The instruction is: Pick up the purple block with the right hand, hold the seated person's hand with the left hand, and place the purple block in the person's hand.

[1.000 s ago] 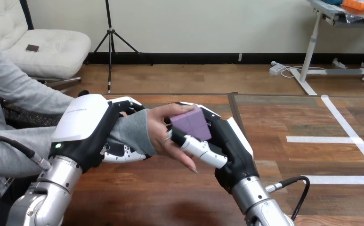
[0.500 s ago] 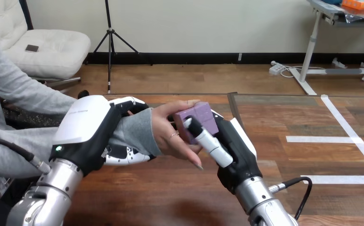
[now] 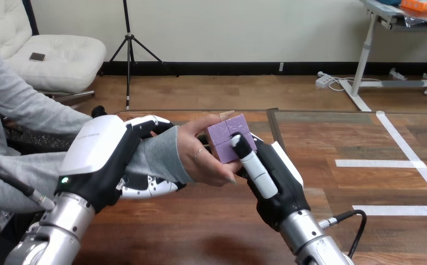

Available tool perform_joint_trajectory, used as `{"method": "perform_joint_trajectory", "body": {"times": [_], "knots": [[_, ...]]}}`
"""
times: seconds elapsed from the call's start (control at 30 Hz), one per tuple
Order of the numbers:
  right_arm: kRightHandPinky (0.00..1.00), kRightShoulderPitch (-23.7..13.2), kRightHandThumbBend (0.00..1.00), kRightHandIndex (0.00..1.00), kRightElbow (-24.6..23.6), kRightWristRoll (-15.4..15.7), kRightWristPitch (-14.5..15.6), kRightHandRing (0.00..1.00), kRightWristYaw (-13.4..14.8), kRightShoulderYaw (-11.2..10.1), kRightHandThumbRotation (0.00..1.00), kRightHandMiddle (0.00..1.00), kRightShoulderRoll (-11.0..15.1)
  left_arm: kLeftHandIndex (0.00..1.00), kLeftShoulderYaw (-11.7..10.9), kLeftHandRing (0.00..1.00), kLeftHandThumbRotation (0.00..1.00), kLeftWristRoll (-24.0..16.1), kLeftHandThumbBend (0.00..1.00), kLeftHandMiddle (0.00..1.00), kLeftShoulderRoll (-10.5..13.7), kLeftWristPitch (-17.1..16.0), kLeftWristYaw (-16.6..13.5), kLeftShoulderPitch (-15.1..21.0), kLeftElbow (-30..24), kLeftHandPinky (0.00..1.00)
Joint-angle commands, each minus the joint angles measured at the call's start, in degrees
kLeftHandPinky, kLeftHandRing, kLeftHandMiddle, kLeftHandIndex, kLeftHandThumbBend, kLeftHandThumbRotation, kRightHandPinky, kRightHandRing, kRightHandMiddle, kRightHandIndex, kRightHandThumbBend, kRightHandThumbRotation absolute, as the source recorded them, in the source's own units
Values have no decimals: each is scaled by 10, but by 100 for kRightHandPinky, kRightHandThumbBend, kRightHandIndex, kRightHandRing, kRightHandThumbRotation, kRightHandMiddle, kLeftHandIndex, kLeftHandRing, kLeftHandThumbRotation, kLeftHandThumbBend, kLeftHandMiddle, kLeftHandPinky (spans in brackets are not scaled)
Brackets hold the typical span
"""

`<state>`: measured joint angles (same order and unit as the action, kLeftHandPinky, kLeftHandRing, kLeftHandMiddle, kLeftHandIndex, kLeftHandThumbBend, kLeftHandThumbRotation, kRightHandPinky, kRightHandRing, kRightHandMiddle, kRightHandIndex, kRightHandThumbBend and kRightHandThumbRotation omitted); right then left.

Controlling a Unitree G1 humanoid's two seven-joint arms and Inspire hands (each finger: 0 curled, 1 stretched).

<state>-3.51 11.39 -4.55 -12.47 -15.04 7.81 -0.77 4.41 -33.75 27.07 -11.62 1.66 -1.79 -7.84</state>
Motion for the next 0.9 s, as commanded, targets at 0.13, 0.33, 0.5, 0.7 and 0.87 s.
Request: {"method": "perform_joint_trajectory", "body": {"times": [0.13,0.33,0.5,0.7,0.87], "knots": [[65,-8,95,78,-38,-25,-8,74,-2,-28,92,76,12,71,-5,69,38,24,77,73,-7,-12,5,-13,-50,55],[66,-2,97,78,-47,-41,-1,75,-3,-40,92,76,20,71,-7,69,42,26,79,74,-6,-12,4,-35,-53,55],[68,1,96,79,-51,-48,1,75,-6,-47,92,77,24,71,-10,69,43,31,82,73,-5,-13,5,-47,-56,55],[67,0,95,78,-43,-55,-8,74,-7,-57,90,76,25,71,-12,70,41,34,83,73,-10,-11,4,-64,-60,56],[67,-1,96,78,-35,-51,-14,73,-2,-62,90,76,28,71,-13,70,40,35,82,74,-12,-8,5,-74,-64,57]]}}
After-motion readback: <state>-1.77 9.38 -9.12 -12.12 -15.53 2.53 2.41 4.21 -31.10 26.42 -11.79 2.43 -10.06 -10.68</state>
